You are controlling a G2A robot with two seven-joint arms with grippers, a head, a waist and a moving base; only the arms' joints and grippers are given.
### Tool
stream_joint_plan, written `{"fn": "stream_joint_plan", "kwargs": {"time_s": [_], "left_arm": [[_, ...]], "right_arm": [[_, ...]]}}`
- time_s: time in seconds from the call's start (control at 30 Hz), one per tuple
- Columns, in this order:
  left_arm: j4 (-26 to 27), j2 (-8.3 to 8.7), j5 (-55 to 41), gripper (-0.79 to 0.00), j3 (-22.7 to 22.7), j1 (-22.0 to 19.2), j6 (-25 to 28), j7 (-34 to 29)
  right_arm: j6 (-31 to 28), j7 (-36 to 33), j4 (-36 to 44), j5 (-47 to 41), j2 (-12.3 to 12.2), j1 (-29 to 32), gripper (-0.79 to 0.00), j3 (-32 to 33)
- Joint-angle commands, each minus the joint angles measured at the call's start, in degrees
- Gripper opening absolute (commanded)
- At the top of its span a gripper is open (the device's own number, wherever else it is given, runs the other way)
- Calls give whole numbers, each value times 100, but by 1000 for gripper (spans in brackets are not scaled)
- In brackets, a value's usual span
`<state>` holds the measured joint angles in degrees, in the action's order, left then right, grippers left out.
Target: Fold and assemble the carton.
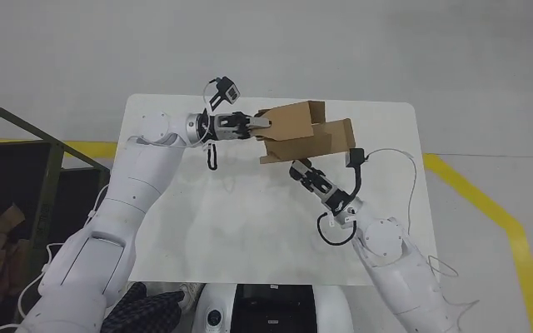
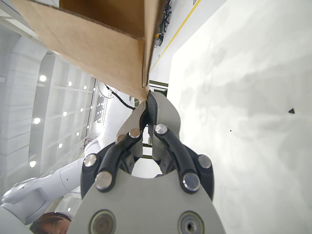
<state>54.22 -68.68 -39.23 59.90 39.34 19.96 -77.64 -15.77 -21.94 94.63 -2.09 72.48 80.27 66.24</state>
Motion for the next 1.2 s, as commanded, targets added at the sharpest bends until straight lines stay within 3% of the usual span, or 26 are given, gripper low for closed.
{"fn": "stream_joint_plan", "kwargs": {"time_s": [0.0,1.17], "left_arm": [[10,-5,6,-785,-15,7,-43,-21],[8,-158,91,-785,-333,53,-401,-208]], "right_arm": [[-7,75,-14,57,3,-7,-785,-1],[-135,1185,-530,106,196,-433,-785,-209]]}}
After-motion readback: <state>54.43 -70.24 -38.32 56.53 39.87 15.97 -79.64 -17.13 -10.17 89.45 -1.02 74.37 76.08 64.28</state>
